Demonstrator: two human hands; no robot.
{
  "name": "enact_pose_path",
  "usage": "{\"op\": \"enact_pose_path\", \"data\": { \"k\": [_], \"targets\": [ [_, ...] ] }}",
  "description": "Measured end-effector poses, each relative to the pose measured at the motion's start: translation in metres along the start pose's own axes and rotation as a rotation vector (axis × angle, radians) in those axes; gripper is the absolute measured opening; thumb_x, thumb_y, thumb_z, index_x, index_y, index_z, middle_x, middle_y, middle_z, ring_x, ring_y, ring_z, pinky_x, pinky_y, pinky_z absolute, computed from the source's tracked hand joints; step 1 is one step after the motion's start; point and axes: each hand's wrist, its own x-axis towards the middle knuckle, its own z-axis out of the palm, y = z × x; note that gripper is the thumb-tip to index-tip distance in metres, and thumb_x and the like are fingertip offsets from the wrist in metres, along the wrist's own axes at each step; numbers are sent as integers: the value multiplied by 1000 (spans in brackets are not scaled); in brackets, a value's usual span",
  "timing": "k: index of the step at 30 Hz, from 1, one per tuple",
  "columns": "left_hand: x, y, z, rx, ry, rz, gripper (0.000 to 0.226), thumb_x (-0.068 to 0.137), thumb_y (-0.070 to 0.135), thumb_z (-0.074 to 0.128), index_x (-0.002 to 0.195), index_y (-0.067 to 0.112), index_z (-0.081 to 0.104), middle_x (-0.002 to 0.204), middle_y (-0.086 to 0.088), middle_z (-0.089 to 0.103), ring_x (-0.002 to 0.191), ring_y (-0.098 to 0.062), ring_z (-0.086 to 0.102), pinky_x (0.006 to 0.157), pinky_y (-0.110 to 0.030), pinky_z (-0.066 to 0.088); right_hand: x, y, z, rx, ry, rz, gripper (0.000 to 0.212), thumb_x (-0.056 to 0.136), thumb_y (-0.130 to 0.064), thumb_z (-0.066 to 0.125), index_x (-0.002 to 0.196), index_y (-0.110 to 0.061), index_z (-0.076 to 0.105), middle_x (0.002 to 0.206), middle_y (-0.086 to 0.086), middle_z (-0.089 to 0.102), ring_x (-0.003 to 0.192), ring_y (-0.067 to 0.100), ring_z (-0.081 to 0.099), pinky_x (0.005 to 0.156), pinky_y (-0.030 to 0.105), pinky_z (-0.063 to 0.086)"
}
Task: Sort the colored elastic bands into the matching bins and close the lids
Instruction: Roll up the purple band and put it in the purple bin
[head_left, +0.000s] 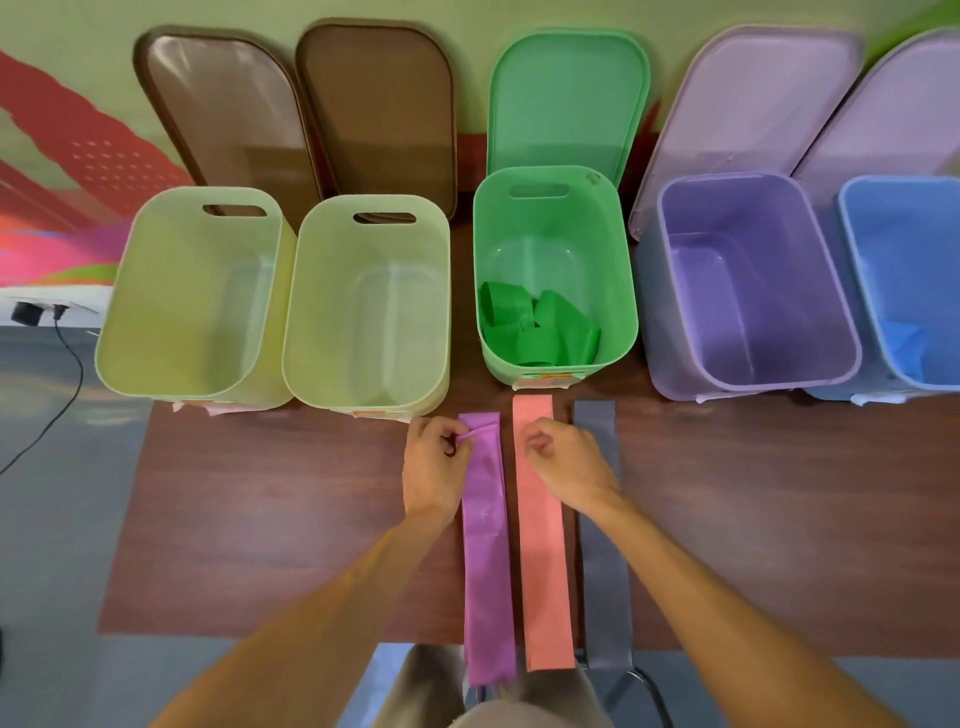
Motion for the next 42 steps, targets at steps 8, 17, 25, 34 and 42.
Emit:
{"op": "enact_pose_path", "data": {
  "k": [8,17,25,34,42],
  "targets": [
    [-2,-6,-13,20,-134,44,16,81,8,68,81,21,59,87,13,60,82,-1,57,67,-4,40,13,-17,8,-93,86,-198,21,88,-8,56,105,-14,67,104,1,68,88,12,62,84,32,54],
    [-3,-8,-25,49,-187,123,17,78,6,71,79,20,62,95,6,59,82,-7,61,77,-13,48,25,-28,13,-306,-4,-264,30,96,-27,52,123,-17,60,121,2,61,108,20,59,90,37,50],
    [-8,-11,-47,-14,-165,-12,13,82,10,69,86,20,61,84,3,66,79,-14,61,69,-14,46,30,-38,22,-520,46,-283,32,95,-20,54,126,-18,59,123,6,54,113,25,55,85,38,48],
    [-10,4,-82,160,-203,100,22,81,11,55,92,21,71,82,8,67,69,-4,56,63,-5,40,13,-38,29,-455,256,-420,17,70,-2,75,80,-11,65,86,5,61,84,25,60,67,39,53],
    [-22,21,-111,88,-216,189,10,84,19,64,75,23,69,68,8,66,61,-6,59,61,-14,43,-16,-52,2,-621,286,-426,7,83,-16,69,88,-12,68,88,5,68,87,22,59,82,36,45]
  ]
}}
